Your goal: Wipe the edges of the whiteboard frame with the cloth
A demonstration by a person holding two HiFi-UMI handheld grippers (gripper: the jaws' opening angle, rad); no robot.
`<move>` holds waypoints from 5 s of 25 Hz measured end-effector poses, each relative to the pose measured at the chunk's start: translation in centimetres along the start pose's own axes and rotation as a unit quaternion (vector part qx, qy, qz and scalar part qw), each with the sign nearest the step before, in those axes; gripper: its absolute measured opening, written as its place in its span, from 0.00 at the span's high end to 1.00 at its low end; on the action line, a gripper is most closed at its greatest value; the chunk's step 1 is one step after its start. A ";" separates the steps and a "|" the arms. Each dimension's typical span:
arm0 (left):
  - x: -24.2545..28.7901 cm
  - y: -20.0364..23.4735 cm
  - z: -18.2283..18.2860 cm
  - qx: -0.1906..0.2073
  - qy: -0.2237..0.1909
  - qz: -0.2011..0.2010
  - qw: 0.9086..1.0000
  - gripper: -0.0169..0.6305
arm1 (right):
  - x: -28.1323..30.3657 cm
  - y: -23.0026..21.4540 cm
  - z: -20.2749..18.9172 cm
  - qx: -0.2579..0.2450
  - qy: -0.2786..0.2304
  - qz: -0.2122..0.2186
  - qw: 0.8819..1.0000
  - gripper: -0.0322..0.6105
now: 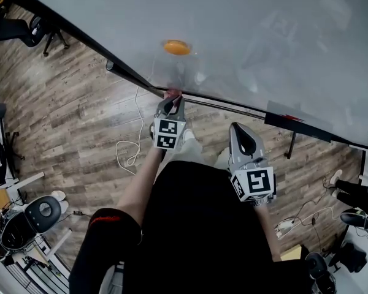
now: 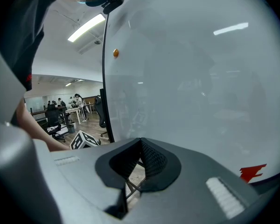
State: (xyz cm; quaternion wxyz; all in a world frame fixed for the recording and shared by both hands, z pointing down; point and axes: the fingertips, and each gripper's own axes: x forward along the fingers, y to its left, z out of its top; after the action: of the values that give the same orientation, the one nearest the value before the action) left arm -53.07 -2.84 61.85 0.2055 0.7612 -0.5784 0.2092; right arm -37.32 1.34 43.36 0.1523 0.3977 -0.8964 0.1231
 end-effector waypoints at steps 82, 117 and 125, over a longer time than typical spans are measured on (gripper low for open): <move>4.9 -17.3 3.2 0.033 0.010 -0.056 0.998 0.95 | -10.1 -11.8 -3.0 0.028 0.013 -0.032 0.999 0.95; 7.7 -25.4 5.0 0.074 0.021 -0.089 0.993 0.95 | -14.0 -18.8 -3.8 0.044 0.005 -0.060 0.997 0.95; 8.5 -27.7 5.4 0.082 0.023 -0.094 0.992 0.95 | -15.1 -21.0 -3.8 0.043 0.003 -0.061 0.997 0.95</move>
State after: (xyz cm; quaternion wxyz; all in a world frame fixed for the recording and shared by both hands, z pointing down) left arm -23.79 -5.76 60.13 0.1741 0.8213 -0.4806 0.2534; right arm -11.30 -0.92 43.35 0.1453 0.4574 -0.8638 0.1532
